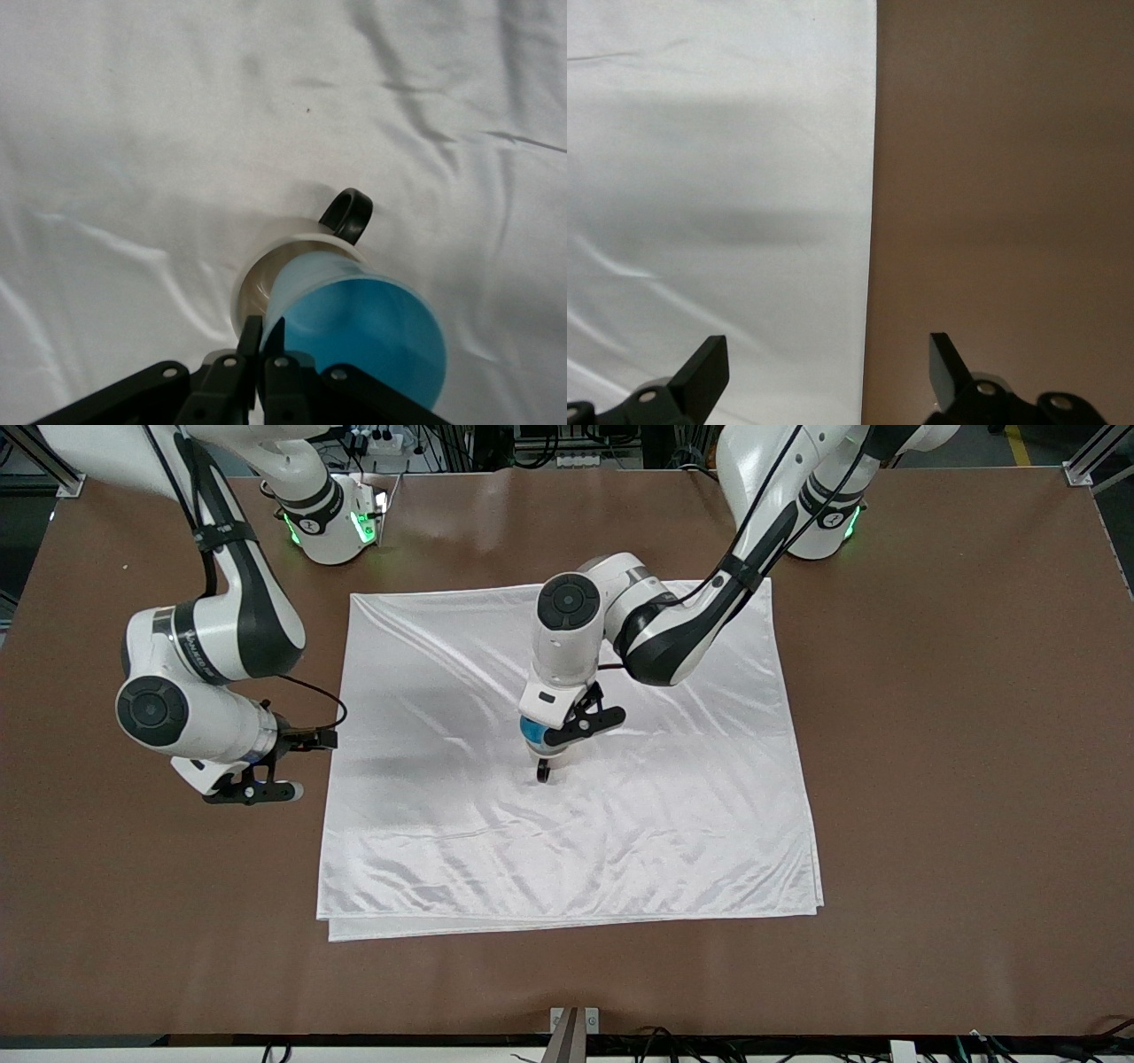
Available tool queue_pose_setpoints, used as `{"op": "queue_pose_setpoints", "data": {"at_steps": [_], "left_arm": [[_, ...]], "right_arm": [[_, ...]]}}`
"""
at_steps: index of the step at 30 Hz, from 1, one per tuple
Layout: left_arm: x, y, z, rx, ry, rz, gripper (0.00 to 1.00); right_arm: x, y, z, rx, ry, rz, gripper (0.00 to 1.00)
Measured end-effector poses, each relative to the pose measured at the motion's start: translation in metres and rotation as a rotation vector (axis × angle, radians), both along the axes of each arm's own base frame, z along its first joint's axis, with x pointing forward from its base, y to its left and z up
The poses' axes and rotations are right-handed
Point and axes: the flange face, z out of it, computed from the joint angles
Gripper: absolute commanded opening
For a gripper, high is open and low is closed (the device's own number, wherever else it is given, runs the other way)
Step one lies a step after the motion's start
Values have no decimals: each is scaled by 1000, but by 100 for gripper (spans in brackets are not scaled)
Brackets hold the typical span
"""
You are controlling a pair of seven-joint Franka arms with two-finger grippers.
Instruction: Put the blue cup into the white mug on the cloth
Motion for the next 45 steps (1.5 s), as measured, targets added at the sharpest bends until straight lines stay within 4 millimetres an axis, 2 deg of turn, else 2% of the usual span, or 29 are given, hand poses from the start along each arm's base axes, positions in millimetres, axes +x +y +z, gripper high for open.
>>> {"op": "queue_pose_setpoints", "data": {"at_steps": [2,4,6,7,8,9,15,20,28,32,36,41,45], "left_arm": [[1,1,-1,1,0,1,14],[1,1,-2,3,1,2,17],[1,1,-5,5,4,3,27],[2,2,-6,6,5,3,39],[2,2,-7,8,6,3,63],[2,2,-8,9,8,3,100],[2,2,-12,13,10,4,100],[3,2,-11,14,4,7,100],[9,1,4,-6,-19,14,100],[15,3,25,-24,-47,22,100],[27,14,54,-42,-88,40,100],[53,45,92,-59,-140,48,100],[75,75,114,-65,-170,66,100]], "right_arm": [[-4,4,6,-2,-5,3,100],[-8,5,11,-4,-8,4,100],[-11,4,14,-6,-10,3,100],[-13,3,15,-7,-11,3,100],[-15,3,16,-8,-11,2,100],[-17,2,17,-9,-11,2,100],[-29,-2,27,-13,-18,-1,100],[-40,-7,43,-16,-40,-6,100],[-52,-22,75,-14,-76,0,100],[-55,-29,88,-15,-87,-7,100],[-57,-32,102,-16,-99,-13,100],[-51,-36,135,-17,-109,-25,100],[-46,-42,158,-14,-136,-39,100]]}}
